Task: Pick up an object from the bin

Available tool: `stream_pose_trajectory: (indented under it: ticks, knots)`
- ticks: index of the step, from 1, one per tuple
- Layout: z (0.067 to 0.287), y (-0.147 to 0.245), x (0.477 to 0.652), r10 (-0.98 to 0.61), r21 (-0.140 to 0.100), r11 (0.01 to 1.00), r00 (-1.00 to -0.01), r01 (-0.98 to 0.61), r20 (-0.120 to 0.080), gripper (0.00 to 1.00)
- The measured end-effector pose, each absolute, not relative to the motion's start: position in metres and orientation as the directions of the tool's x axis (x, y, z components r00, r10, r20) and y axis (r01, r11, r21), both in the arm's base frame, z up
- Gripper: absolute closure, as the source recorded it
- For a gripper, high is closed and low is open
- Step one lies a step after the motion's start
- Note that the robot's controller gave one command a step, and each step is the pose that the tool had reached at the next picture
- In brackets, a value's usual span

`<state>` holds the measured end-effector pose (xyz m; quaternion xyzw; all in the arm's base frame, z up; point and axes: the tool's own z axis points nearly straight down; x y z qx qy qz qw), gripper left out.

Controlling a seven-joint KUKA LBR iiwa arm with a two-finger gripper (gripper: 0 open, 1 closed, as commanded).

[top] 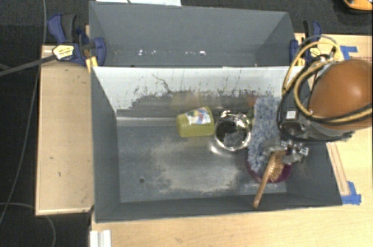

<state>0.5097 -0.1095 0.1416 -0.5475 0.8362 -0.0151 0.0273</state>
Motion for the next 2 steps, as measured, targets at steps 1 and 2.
stream_pose_trajectory:
  ticks: [1,2]
  knots:
    - [0.232,-0.099,0.498,-0.932,-0.053,0.363,-0.362,-0.930,-0.029,1.00]
    - [0.145,-0.097,0.490,-0.906,-0.046,0.424,-0.423,-0.905,-0.032,1.00]
